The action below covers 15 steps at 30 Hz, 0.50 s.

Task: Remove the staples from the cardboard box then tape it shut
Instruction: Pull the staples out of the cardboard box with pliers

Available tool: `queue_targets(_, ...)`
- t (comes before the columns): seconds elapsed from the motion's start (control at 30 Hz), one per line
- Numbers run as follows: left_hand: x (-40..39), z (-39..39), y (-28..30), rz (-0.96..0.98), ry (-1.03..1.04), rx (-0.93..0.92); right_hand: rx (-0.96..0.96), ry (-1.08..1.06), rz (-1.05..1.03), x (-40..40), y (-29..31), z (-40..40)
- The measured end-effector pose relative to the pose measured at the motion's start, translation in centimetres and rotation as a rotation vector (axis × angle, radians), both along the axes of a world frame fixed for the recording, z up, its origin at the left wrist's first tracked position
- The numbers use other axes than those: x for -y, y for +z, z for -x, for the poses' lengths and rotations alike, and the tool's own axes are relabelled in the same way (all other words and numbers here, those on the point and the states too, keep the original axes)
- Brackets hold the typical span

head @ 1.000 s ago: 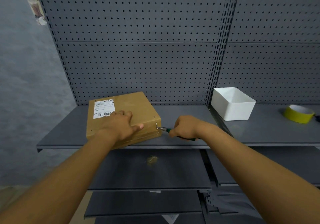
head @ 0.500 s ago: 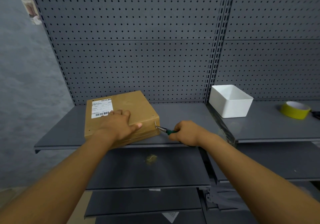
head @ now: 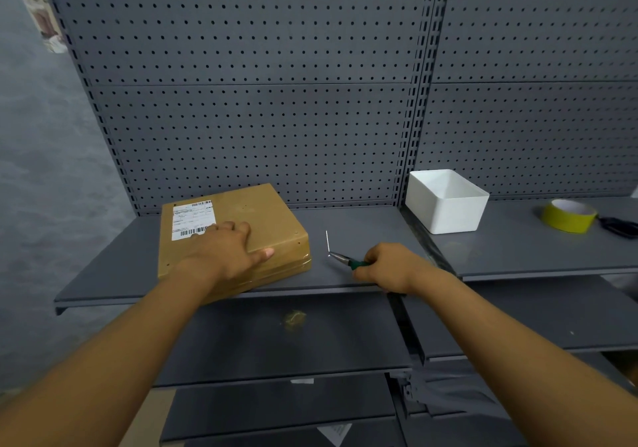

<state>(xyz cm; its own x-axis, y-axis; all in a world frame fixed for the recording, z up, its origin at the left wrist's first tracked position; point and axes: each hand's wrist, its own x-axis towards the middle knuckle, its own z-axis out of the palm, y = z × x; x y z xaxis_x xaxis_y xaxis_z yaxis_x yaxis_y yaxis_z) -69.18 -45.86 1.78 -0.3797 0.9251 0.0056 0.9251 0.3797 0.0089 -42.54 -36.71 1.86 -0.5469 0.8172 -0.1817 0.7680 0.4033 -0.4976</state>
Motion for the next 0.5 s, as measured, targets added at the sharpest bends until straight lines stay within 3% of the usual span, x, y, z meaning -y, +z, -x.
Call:
queue_targets(0.3,1.2,0.7,0.2,0.016,-0.06,0.057,-0.145,-0.101,-0.095,-0.9,0.4,1.2)
queue_targets(0.5,-0.8,0.6,1.2,-0.128,-0.028,0.068,-0.206,-0.15,-0.174,-1.2,0.7,2.4)
